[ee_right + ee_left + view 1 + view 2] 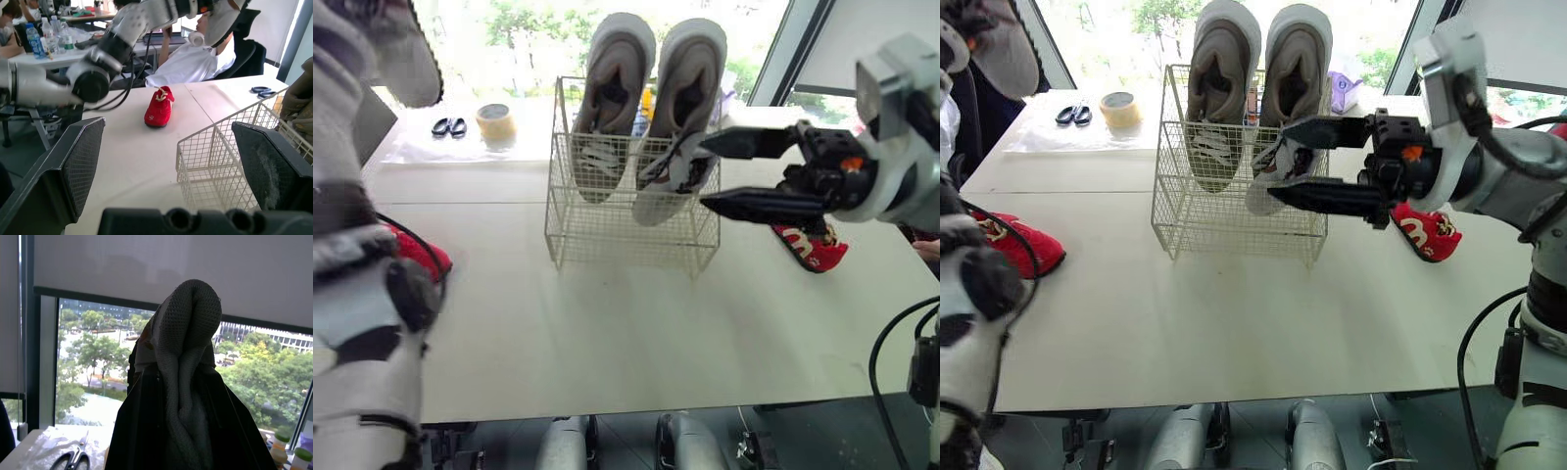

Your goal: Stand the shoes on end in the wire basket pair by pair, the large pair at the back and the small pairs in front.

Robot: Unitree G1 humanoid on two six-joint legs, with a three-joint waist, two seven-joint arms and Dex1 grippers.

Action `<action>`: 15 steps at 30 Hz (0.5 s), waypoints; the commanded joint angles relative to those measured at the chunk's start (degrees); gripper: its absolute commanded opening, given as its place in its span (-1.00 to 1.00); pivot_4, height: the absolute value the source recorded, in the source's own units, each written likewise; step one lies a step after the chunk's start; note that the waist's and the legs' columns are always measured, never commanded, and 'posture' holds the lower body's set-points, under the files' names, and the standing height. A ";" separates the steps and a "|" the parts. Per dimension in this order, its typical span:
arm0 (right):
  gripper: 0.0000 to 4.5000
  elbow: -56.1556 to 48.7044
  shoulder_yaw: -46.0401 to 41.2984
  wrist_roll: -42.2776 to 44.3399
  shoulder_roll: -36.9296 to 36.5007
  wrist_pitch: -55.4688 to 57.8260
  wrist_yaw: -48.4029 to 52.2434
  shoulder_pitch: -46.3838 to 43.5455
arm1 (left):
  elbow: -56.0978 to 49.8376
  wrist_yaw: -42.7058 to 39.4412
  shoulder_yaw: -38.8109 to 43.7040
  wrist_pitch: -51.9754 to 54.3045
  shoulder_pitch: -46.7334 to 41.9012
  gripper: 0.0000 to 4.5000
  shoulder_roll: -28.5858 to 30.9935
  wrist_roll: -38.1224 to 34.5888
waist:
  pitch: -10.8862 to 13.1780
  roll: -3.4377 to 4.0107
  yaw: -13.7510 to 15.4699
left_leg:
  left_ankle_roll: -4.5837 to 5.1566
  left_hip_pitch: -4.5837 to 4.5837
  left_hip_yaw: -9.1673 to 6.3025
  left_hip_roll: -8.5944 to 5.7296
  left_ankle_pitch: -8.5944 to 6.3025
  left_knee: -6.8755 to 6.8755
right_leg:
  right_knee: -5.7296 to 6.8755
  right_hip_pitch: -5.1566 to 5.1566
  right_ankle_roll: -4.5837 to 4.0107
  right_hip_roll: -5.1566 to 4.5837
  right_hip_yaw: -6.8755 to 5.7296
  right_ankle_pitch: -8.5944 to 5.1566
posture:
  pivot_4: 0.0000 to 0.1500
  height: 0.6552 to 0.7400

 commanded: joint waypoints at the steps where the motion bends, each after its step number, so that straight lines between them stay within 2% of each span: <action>1: 1.00 1.47 -0.27 0.73 -0.95 1.09 2.78 -0.61 | -16.64 4.75 -4.94 -8.91 2.87 -0.86 -8.69 0.14 | 0.00 0.00 0.03 | 0.01 0.01 0.01 -0.01 0.00 0.04 | -0.02 0.04 0.05 0.00 0.00 0.04 | 1.00 0.88; 2: 1.00 1.90 -0.05 0.54 -1.32 1.52 3.51 -0.18 | -18.23 5.26 -7.69 -11.67 4.27 -0.86 -11.49 1.95 | -0.01 -0.01 0.04 | 0.05 0.09 0.03 -0.06 -0.03 0.04 | -0.06 0.14 0.09 0.01 0.00 0.06 | 1.00 0.88; 7: 1.00 2.31 -1.27 0.33 -1.78 2.69 2.99 1.81 | -15.67 4.13 -16.87 -26.68 9.18 -0.86 -17.69 10.39 | -0.03 0.02 -0.04 | 0.12 0.24 0.12 -0.15 -0.07 0.04 | -0.08 0.29 0.08 0.02 -0.02 0.07 | 1.00 0.88; 10: 1.00 1.70 -2.02 0.54 -2.45 3.33 2.29 2.81 | -12.28 4.91 -18.62 -32.94 10.50 -0.86 -20.16 12.75 | -0.03 0.04 -0.15 | 0.27 0.23 0.08 -0.11 -0.16 0.03 | -0.07 0.22 0.08 0.04 -0.02 0.07 | 1.00 0.88; 15: 1.00 -2.70 -5.39 6.72 -4.45 8.04 -2.74 6.79 | -4.03 5.30 -22.22 -42.40 14.41 -0.86 -23.71 16.87 | -0.04 0.04 0.14 | 0.44 0.21 0.05 -0.09 -0.26 0.03 | -0.08 0.20 0.08 0.04 -0.01 0.07 | 1.00 0.88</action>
